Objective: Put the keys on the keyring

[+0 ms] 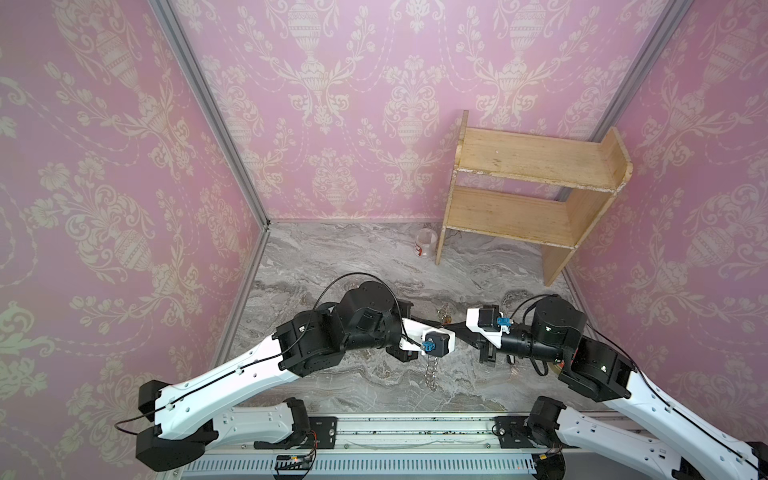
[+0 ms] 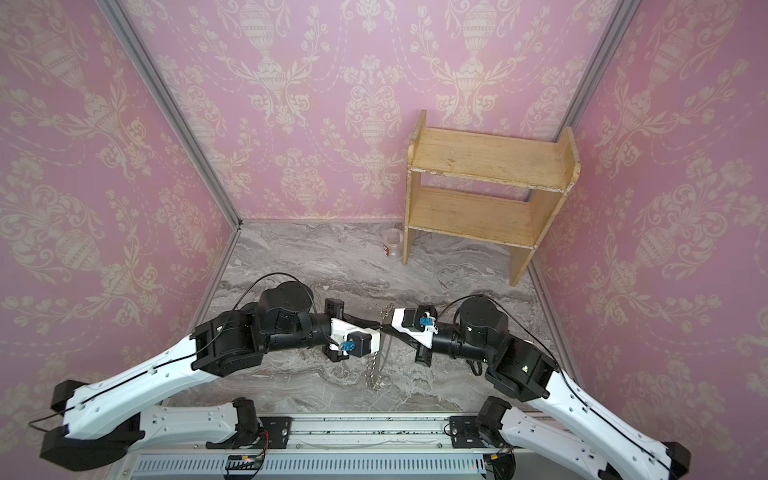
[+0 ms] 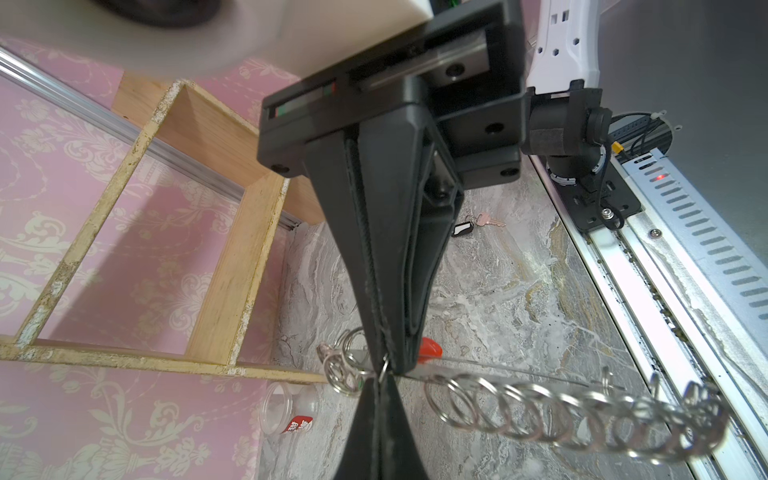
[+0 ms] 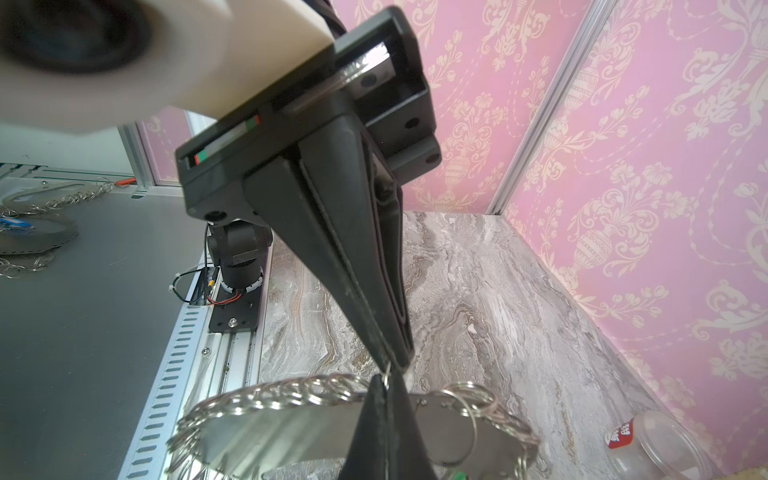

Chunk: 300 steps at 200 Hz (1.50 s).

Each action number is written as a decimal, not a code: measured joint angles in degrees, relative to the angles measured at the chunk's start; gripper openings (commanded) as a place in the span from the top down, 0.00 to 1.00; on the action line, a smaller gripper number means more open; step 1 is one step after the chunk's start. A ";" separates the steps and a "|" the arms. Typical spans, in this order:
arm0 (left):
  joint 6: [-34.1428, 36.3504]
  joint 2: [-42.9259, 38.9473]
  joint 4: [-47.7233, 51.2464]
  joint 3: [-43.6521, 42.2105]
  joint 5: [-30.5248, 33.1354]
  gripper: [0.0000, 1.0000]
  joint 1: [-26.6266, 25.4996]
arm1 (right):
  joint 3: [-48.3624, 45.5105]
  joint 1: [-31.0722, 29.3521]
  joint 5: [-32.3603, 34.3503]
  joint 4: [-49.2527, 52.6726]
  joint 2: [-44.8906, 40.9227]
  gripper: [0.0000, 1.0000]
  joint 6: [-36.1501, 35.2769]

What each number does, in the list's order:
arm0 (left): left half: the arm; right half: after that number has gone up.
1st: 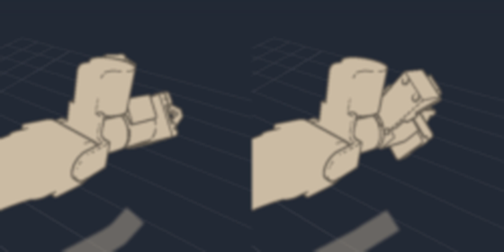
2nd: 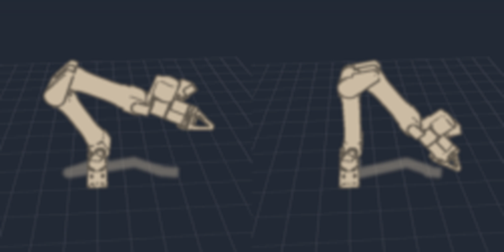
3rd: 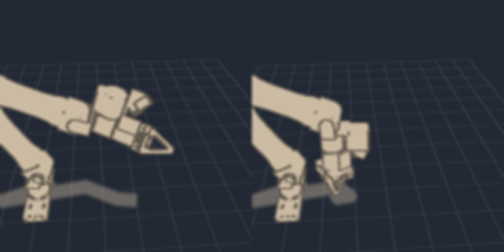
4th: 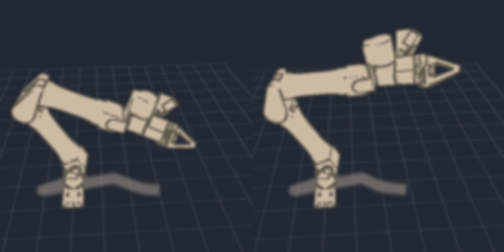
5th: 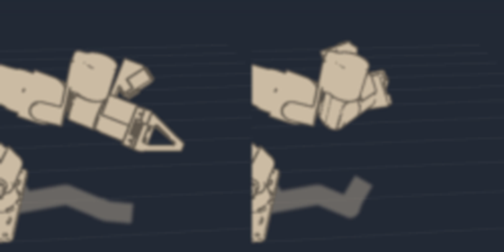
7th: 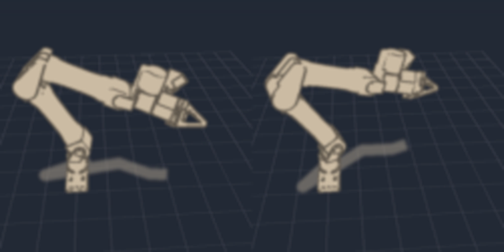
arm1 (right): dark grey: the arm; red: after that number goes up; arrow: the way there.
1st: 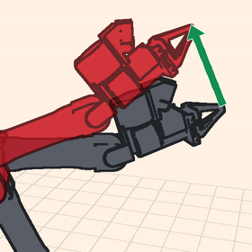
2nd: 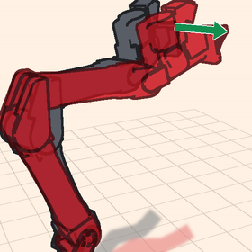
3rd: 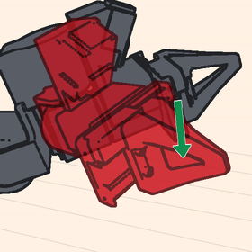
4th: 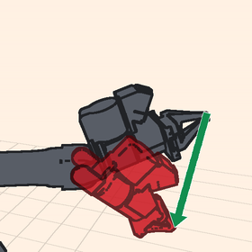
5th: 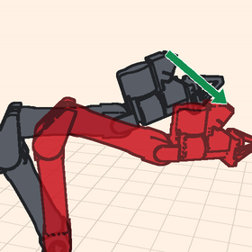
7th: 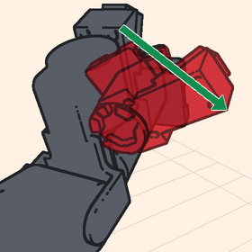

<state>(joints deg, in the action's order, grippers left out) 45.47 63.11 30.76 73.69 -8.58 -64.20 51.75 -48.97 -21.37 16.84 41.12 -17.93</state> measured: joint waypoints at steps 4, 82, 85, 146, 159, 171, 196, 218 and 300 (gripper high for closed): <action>-0.02 0.00 -0.13 0.00 -0.04 1.00 0.00 | 0.00 0.00 0.02 -0.02 -0.04 1.00 0.02; -1.36 0.00 -1.51 0.00 -0.07 1.00 0.00 | 0.00 -0.04 0.90 -0.72 -0.59 1.00 0.92; -1.44 0.00 -1.53 0.00 -0.09 1.00 0.00 | 0.00 -0.04 0.90 -0.72 -0.63 1.00 1.03; -3.28 -0.85 -4.46 -0.17 -1.36 0.75 -0.07 | 0.00 0.00 3.10 -1.51 -1.60 1.00 2.25; -3.61 -1.68 -5.22 -0.46 -1.75 0.71 -0.07 | 0.00 0.09 3.67 -1.51 -1.60 1.00 2.75; -4.07 -2.38 -6.10 -0.83 -1.86 0.68 -0.07 | 0.00 0.09 4.11 -1.53 -1.64 1.00 2.95; -5.25 -3.34 -7.85 -1.95 -1.88 0.65 -0.07 | 0.00 0.09 4.48 -1.57 -1.84 1.00 3.15; -6.88 -3.52 -9.57 -3.52 -1.81 0.63 -0.07 | -0.02 0.09 4.46 -2.01 -2.43 1.00 3.17; -13.46 -3.45 -15.30 -5.66 -2.69 0.67 1.09 | -0.20 0.09 3.63 -4.63 -4.24 1.00 4.48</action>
<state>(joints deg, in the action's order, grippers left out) 32.01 59.66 15.46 68.03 -11.27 -63.11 51.55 -48.88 -17.74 12.21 36.88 -13.45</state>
